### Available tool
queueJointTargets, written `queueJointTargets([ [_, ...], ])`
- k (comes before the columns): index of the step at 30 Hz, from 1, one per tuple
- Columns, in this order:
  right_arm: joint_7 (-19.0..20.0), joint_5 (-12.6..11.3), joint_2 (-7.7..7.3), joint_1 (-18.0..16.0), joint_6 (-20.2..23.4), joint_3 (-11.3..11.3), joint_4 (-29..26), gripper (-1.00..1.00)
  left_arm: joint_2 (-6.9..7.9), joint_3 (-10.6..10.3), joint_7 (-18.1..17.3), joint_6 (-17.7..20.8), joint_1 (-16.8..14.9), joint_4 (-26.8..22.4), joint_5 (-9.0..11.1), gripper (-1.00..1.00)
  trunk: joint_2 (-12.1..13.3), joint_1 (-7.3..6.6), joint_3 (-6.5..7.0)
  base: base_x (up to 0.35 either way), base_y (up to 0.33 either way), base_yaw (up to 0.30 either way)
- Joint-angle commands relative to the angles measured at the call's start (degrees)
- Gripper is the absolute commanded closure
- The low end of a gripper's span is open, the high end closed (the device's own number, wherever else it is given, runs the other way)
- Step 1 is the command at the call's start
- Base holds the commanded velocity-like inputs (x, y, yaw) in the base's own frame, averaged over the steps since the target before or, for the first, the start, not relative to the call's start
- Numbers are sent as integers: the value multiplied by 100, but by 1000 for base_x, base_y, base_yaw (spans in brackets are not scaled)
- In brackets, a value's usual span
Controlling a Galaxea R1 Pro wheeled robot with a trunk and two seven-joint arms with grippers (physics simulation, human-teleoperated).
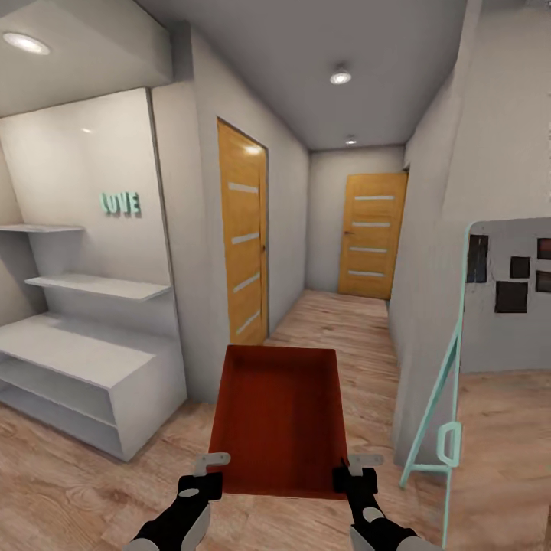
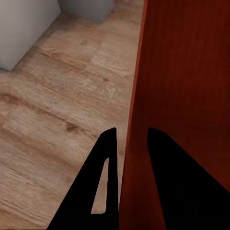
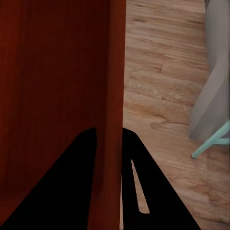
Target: Move the two storage containers from the living room to the garage. In the garage, place one container on the floor and stack the other container on top of it (either order is fine).
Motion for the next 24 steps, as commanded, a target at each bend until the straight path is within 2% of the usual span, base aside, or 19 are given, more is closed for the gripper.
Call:
queueJointTargets([
  [1, -43, 8, 1, -9, -22, 50, -254, 100, 0, -94, 26, 21, 2, 19, 149, 100, -6, 4, -9, 315, 187, -242],
  [24, -43, 8, 1, -9, -22, 50, -254, 100, 0, -94, 26, 21, 2, 17, 149, 100, -6, 4, -9, 315, 185, -242],
])
